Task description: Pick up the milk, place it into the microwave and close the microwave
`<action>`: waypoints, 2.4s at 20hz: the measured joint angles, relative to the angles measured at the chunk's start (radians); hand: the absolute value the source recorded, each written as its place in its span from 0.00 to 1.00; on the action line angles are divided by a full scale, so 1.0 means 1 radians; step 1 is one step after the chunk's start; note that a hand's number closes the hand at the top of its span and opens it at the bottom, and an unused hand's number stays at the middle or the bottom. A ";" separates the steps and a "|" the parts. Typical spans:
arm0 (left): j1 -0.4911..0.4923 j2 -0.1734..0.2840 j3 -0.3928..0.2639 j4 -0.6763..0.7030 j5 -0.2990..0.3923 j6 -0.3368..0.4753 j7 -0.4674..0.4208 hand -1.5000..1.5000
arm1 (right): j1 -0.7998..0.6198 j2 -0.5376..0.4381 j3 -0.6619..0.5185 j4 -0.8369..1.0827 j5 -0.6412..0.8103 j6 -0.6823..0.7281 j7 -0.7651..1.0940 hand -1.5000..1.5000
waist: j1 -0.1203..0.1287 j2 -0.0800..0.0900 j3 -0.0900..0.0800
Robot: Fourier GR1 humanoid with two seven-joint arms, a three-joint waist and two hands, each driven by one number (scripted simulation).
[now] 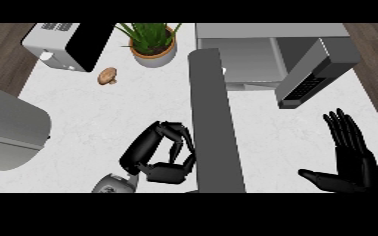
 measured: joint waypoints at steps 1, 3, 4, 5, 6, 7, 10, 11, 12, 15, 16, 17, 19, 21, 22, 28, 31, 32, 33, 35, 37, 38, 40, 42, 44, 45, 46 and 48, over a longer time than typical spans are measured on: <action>-0.032 0.001 -0.029 0.028 -0.001 0.032 -0.005 1.00 | 0.005 -0.014 -0.005 -0.028 -0.007 0.004 0.019 0.00 | -0.002 0.000 0.000; -0.091 0.001 -0.078 0.080 0.001 0.070 -0.004 1.00 | 0.041 -0.031 -0.011 -0.084 -0.015 0.019 0.031 0.00 | -0.004 0.000 0.000; -0.127 0.002 -0.109 0.110 0.012 0.095 0.003 1.00 | 0.052 -0.035 -0.011 -0.106 -0.018 0.024 0.033 0.00 | -0.006 0.000 0.000; -0.154 0.002 -0.143 0.136 0.023 0.126 0.008 1.00 | 0.061 -0.033 -0.011 -0.127 -0.021 0.025 0.037 0.00 | -0.006 0.000 0.000; -0.180 0.003 -0.173 0.172 0.040 0.153 0.005 1.00 | 0.063 -0.036 -0.012 -0.154 -0.030 0.027 0.052 0.00 | -0.009 0.001 0.000; -0.220 0.004 -0.201 0.201 0.063 0.182 0.029 1.00 | 0.064 -0.041 -0.016 -0.163 -0.036 0.035 0.052 0.00 | -0.012 0.001 0.000; -0.303 0.003 -0.299 0.307 0.131 0.288 0.038 1.00 | 0.066 -0.059 -0.025 -0.205 -0.061 0.059 0.078 0.00 | -0.024 0.003 0.000; -0.334 0.004 -0.323 0.342 0.163 0.312 0.037 1.00 | 0.066 -0.064 -0.027 -0.215 -0.068 0.068 0.081 0.00 | -0.028 0.004 0.000; -0.363 0.003 -0.355 0.367 0.193 0.332 0.053 1.00 | 0.058 -0.065 -0.021 -0.229 -0.071 0.072 0.093 0.00 | -0.034 0.005 0.000; -0.418 0.003 -0.442 0.445 0.276 0.376 0.065 1.00 | 0.043 -0.082 -0.014 -0.267 -0.105 0.107 0.133 0.00 | -0.056 0.010 -0.001; -0.437 0.003 -0.461 0.474 0.301 0.382 0.057 0.00 | 0.039 -0.087 -0.012 -0.279 -0.115 0.120 0.142 0.00 | -0.064 0.013 -0.001; -0.459 0.005 -0.483 0.486 0.327 0.393 0.074 0.00 | 0.035 -0.089 -0.007 -0.293 -0.124 0.126 0.156 0.00 | -0.074 0.014 -0.001; -0.499 0.005 -0.512 0.511 0.378 0.415 0.087 0.00 | 0.026 -0.103 -0.002 -0.314 -0.140 0.150 0.173 0.00 | -0.095 0.018 -0.002; -0.524 0.004 -0.524 0.527 0.431 0.438 0.069 0.00 | 0.007 -0.115 0.003 -0.333 -0.156 0.165 0.196 0.00 | -0.110 0.024 -0.002; -0.538 0.004 -0.529 0.532 0.454 0.447 0.058 1.00 | -0.001 -0.117 0.009 -0.345 -0.163 0.172 0.204 0.00 | -0.120 0.026 -0.003; -0.617 -0.001 -0.519 0.529 0.585 0.503 -0.010 1.00 | -0.046 -0.139 0.037 -0.394 -0.194 0.214 0.246 0.00 | -0.180 0.041 -0.005; -0.666 -0.002 -0.505 0.540 0.641 0.519 -0.030 1.00 | -0.065 -0.152 0.047 -0.416 -0.211 0.235 0.264 0.00 | -0.212 0.047 -0.005; -0.683 -0.003 -0.500 0.546 0.657 0.523 -0.033 1.00 | -0.071 -0.157 0.049 -0.420 -0.214 0.242 0.267 0.00 | -0.222 0.050 -0.005; -0.702 -0.003 -0.495 0.553 0.673 0.529 -0.035 1.00 | -0.076 -0.163 0.050 -0.427 -0.219 0.248 0.271 0.00 | -0.233 0.051 -0.005; -0.733 -0.004 -0.489 0.567 0.698 0.542 -0.043 1.00 | -0.094 -0.170 0.051 -0.437 -0.227 0.252 0.282 0.00 | -0.253 0.056 -0.004; -0.765 -0.004 -0.481 0.585 0.721 0.549 -0.048 1.00 | -0.104 -0.179 0.048 -0.444 -0.239 0.256 0.292 0.00 | -0.271 0.060 -0.004; -0.781 -0.004 -0.477 0.594 0.732 0.553 -0.052 1.00 | -0.109 -0.183 0.047 -0.448 -0.248 0.259 0.299 0.00 | -0.281 0.062 -0.004; -0.810 -0.004 -0.469 0.612 0.754 0.561 -0.057 1.00 | -0.118 -0.191 0.050 -0.454 -0.261 0.267 0.313 0.00 | -0.296 0.066 -0.003; -0.838 -0.003 -0.461 0.631 0.772 0.571 -0.062 1.00 | -0.127 -0.197 0.052 -0.459 -0.274 0.273 0.327 0.00 | -0.309 0.071 -0.003; -0.863 -0.003 -0.454 0.651 0.789 0.577 -0.067 1.00 | -0.133 -0.208 0.053 -0.463 -0.285 0.283 0.339 0.00 | -0.324 0.075 -0.002; -0.878 -0.003 -0.449 0.659 0.799 0.579 -0.067 1.00 | -0.139 -0.212 0.053 -0.465 -0.292 0.286 0.343 0.00 | -0.330 0.077 -0.001; -0.891 -0.003 -0.445 0.670 0.806 0.581 -0.070 1.00 | -0.146 -0.217 0.052 -0.466 -0.299 0.290 0.349 0.00 | -0.335 0.080 -0.001; -0.915 -0.003 -0.441 0.689 0.819 0.587 -0.073 1.00 | -0.159 -0.226 0.050 -0.471 -0.310 0.294 0.358 0.00 | -0.349 0.084 -0.001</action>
